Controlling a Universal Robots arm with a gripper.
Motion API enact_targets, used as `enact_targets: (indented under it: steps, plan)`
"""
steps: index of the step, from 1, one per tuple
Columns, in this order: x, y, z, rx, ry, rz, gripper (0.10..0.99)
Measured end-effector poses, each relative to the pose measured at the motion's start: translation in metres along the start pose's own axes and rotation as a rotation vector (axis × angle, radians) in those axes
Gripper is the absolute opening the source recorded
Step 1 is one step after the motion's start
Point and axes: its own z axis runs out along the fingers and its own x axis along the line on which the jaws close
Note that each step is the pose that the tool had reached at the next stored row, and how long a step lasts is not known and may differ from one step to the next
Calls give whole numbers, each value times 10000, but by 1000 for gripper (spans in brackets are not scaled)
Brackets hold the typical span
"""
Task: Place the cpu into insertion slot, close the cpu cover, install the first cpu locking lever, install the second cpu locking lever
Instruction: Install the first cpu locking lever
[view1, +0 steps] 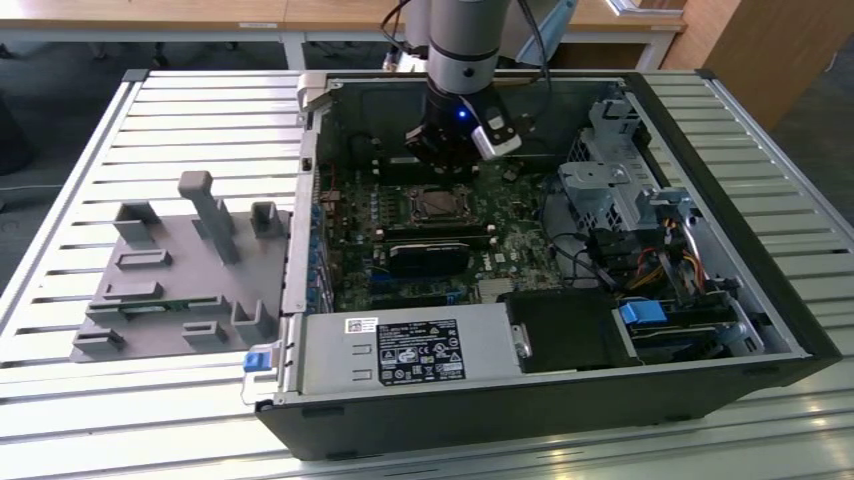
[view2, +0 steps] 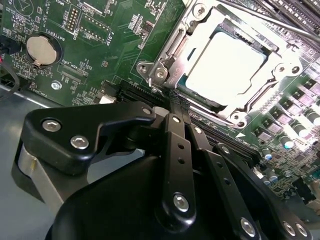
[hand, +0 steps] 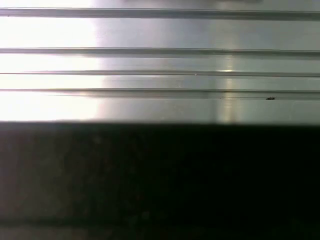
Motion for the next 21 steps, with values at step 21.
enact_targets:
  steps: [21]
  plan:
    - [-6,-35,-158,-5,-3,-1,106]
